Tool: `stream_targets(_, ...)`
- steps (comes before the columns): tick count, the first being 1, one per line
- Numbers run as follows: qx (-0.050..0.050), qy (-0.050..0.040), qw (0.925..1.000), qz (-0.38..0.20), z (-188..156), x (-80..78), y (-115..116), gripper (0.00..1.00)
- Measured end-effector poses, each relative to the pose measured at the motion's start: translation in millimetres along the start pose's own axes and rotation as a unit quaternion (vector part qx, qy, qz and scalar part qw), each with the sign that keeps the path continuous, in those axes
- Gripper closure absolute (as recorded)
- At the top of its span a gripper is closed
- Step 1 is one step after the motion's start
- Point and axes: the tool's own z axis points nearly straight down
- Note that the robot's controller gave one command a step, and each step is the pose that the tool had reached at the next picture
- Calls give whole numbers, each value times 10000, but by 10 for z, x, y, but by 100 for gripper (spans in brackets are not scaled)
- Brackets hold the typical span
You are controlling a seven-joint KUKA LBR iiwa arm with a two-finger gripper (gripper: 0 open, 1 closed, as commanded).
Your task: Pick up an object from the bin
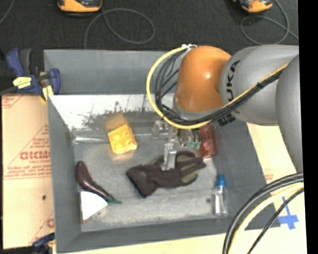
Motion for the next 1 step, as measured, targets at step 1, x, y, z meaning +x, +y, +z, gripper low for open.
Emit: stream_targets(1, -1, -41, 10000, 3, -49, -18, -1, 0)
